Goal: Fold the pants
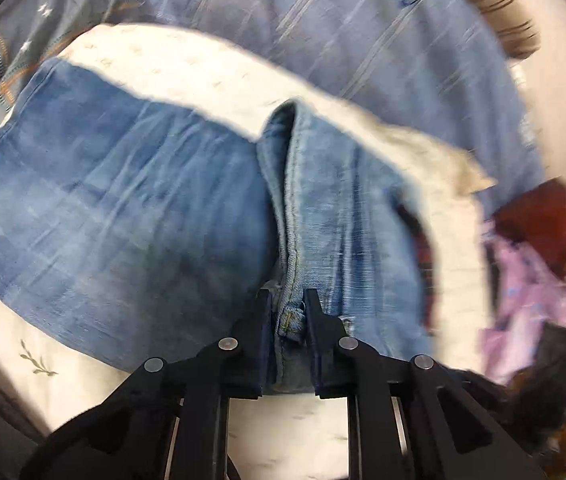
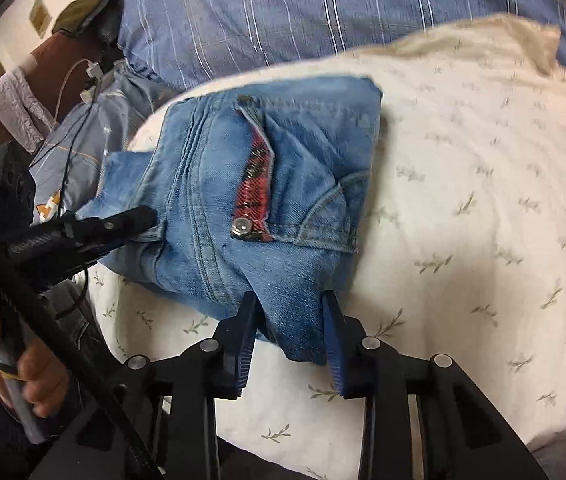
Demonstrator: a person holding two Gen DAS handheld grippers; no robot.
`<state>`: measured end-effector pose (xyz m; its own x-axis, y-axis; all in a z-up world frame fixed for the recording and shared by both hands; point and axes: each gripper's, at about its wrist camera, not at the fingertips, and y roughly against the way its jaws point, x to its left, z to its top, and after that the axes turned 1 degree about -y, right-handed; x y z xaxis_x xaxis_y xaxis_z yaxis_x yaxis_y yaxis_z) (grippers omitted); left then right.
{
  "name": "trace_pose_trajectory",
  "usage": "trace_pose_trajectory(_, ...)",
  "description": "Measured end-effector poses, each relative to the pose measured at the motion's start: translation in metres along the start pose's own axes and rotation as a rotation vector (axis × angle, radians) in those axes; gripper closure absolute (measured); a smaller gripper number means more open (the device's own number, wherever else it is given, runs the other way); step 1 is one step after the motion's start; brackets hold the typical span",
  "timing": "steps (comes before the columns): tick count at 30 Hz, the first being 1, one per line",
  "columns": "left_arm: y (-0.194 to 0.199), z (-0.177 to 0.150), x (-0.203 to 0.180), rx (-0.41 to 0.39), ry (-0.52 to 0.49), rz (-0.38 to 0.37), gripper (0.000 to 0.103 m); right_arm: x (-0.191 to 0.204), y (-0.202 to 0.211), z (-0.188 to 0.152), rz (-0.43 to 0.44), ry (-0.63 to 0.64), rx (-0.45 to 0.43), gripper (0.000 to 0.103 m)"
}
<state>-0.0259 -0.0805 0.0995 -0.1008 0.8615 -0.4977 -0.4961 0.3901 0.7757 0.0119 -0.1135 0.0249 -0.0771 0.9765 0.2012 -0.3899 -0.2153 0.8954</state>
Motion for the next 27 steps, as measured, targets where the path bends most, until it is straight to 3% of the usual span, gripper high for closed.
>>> trace_pose_trajectory(1, -0.002, 0.000, 0.000, -0.008, 0.007, 0.008, 0.087, 0.001, -0.008, -0.001, -0.009, 0.008, 0.019, 0.060)
trace_pose_trajectory(4, 0.006, 0.000, -0.011, -0.054, -0.017, 0.004, 0.087, -0.001, -0.006, 0.002, 0.019, -0.002, -0.010, 0.053)
trace_pose_trajectory(8, 0.015, -0.002, -0.011, -0.115, -0.026, 0.048, 0.079, -0.014, 0.029, 0.005, 0.179, -0.095, -0.174, 0.039)
trace_pose_trajectory(10, 0.030, -0.003, -0.005, -0.187, -0.026, 0.089, 0.068, -0.015, 0.038, 0.004, 0.197, -0.110, -0.236, 0.027)
trace_pose_trajectory(13, 0.045, -0.001, 0.001, -0.273, -0.003, 0.161, 0.048, -0.006, 0.040, 0.002, 0.191, -0.092, -0.264, 0.027)
trace_pose_trajectory(22, 0.083, -0.004, 0.086, -0.319, 0.345, 0.160, 0.047, 0.068, 0.008, 0.031, 0.297, -0.025, -0.207, 0.026)
trace_pose_trajectory(27, 0.087, -0.006, 0.119, -0.267, 0.486, 0.170, 0.046, 0.115, -0.025, 0.034, 0.384, -0.002, -0.160, 0.026)
